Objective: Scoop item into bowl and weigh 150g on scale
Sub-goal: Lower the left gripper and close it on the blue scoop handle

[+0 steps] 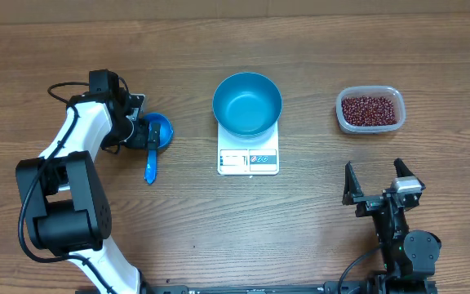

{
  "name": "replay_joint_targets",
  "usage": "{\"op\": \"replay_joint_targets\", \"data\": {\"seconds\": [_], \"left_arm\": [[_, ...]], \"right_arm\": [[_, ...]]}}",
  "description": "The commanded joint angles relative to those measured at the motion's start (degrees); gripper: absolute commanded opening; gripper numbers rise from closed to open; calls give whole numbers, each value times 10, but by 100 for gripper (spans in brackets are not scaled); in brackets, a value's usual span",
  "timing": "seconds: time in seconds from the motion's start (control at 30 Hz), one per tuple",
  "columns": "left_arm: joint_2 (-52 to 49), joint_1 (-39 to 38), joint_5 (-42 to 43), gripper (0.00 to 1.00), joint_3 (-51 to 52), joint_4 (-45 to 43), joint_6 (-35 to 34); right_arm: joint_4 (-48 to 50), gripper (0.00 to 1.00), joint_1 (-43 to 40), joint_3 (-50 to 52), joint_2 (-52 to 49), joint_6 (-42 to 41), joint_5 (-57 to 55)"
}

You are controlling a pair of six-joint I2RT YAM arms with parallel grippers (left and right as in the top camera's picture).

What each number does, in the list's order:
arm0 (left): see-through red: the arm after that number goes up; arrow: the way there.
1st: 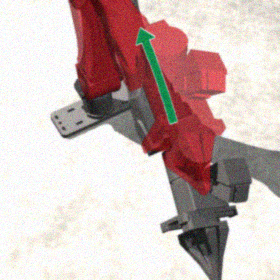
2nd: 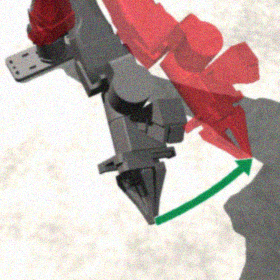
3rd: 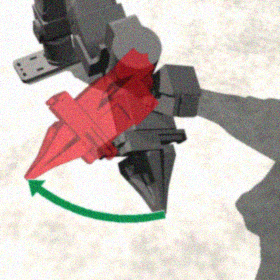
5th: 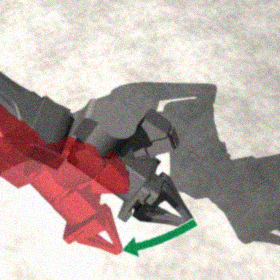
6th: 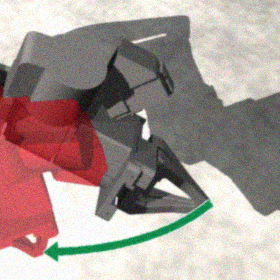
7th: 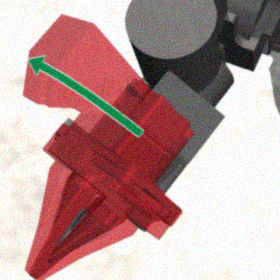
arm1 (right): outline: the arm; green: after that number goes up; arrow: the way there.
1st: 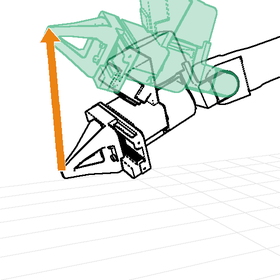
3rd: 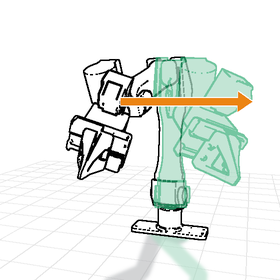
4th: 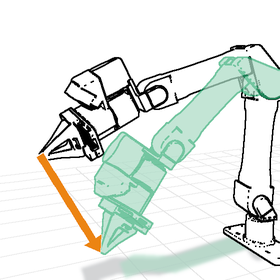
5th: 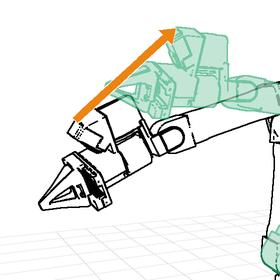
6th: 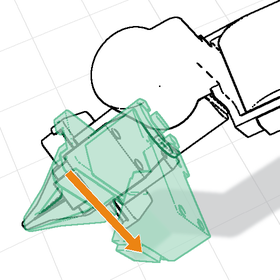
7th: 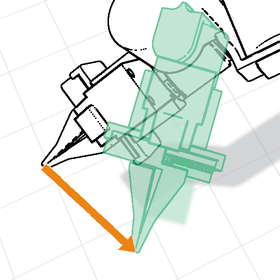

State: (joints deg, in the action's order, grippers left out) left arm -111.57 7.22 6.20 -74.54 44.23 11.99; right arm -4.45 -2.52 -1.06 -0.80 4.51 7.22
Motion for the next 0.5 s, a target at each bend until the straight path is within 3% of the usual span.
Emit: {"op": "replay_joint_targets", "data": {"seconds": [0.0, 0.47], "left_arm": [[-7, 1, -4, 100, -9, -1, -8], [-7, 1, -4, 100, -9, -26, -8]], "right_arm": [[3, 100, 3, 6, 3, 3, 1], [3, 100, 3, 6, 3, 3, 1]]}}
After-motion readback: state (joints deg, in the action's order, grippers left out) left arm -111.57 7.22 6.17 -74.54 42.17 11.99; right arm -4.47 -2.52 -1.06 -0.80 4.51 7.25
